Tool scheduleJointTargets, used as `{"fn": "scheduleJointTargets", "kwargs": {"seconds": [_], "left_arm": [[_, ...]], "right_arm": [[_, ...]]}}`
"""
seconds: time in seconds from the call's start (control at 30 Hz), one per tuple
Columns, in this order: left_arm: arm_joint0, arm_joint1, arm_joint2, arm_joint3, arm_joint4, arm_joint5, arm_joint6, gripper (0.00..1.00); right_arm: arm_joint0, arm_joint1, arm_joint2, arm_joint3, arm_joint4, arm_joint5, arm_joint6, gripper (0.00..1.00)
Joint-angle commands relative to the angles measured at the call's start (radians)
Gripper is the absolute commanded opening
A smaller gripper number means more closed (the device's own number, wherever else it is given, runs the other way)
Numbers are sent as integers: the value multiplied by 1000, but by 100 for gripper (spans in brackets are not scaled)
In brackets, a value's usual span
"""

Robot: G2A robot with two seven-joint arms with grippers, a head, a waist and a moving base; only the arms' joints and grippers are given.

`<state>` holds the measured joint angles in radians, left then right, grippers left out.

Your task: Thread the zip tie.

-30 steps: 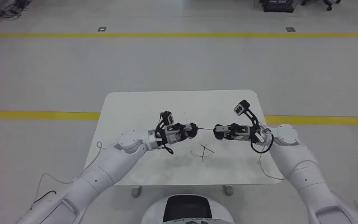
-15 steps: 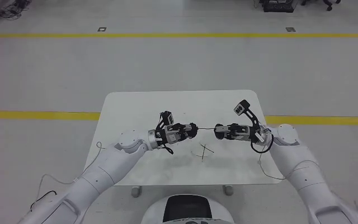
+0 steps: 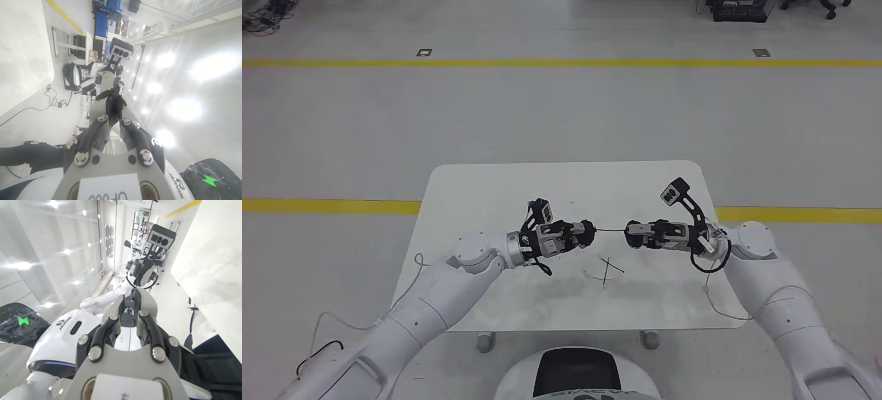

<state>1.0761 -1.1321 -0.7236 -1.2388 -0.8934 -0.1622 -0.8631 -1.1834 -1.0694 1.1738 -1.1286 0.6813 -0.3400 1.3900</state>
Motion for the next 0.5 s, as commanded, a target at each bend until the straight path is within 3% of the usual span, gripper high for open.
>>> {"fn": "scheduleJointTargets", "kwargs": {"seconds": [0.0,0.23,0.47], "left_arm": [[1,-1,-2,1,2,1,-1,0],[4,-5,-8,2,11,4,-4,0],[6,-9,-14,3,20,6,-7,0]], "right_arm": [[1,0,-1,2,-1,0,0,11],[9,-3,-8,19,-8,0,0,0],[19,-6,-15,35,-11,0,0,0]]}}
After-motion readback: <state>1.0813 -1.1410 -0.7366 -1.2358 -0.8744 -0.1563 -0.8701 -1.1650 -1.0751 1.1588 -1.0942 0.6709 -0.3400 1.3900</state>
